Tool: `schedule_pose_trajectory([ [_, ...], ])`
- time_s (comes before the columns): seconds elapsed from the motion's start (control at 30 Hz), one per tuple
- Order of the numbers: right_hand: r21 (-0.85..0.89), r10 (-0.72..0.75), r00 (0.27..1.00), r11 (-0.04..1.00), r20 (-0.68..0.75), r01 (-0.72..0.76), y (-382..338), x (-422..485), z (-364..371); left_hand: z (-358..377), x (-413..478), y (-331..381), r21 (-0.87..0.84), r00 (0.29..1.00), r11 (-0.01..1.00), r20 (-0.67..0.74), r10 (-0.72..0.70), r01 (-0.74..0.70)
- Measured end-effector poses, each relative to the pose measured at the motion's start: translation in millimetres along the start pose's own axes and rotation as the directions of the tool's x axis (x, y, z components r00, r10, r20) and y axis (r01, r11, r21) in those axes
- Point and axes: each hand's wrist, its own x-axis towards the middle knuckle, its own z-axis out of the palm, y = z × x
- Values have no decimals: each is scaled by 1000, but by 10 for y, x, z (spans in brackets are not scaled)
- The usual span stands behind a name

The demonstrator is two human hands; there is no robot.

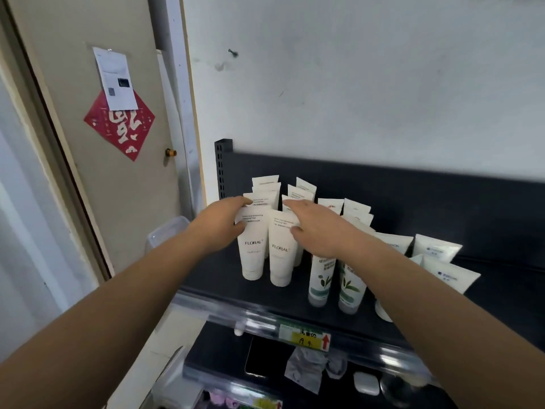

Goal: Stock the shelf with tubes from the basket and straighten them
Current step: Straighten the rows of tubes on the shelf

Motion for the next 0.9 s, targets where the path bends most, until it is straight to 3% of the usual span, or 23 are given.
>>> schedule_pose_trajectory([
  [0.47,-213,189,979,962,80,-168,-264,454,60,-14,469,-259,-22,946,974,237,223,-224],
  [0.9,-156,169,963,978,212,-138,-484,107,-107,-305,264,-414,-236,805,918,443,394,-319],
])
